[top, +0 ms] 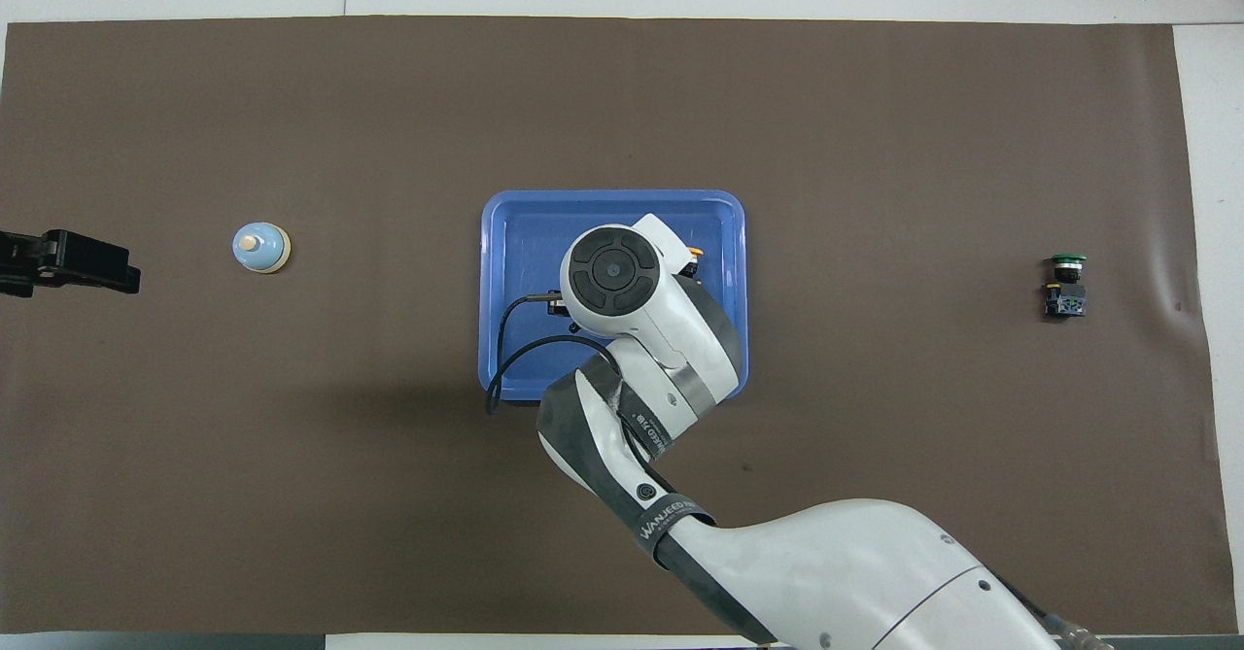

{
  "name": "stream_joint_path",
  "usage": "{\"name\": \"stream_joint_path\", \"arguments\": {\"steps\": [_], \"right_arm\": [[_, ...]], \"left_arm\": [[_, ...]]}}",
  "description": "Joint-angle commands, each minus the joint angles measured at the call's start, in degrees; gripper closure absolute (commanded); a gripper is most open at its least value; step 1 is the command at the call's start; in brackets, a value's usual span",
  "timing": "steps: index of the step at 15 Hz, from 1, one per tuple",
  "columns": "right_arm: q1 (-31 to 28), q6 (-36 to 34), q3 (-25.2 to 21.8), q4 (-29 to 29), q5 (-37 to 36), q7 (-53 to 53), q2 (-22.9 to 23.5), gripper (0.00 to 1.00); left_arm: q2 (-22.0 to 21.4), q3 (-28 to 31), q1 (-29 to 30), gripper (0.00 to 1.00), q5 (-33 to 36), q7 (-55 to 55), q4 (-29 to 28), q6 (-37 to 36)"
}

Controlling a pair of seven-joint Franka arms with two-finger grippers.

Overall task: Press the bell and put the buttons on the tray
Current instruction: 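Grasp the red button and place it on the tray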

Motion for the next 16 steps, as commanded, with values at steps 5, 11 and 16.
{"name": "stream_joint_path", "arguments": {"steps": [5, 11, 16], "right_arm": [[-1.31, -9.23, -0.54, 3.43, 1.00, 1.26, -2.14, 0.00], [-10.88, -16.00, -1.77, 2.65, -0.05, -2.50, -10.39, 0.00], [-24.14, -23.91, -1.86, 2.47, -1.27, -20.49, -14.01, 0.00]], "left_arm": [[-0.22, -0.02, 0.27, 0.00, 0.00, -0.05, 0.13, -0.36], [-0.22, -0.02, 0.27, 0.00, 0.00, -0.05, 0.13, -0.36], [-0.22, -0.11, 0.27, 0.00, 0.00, -0.05, 0.13, -0.36]]}}
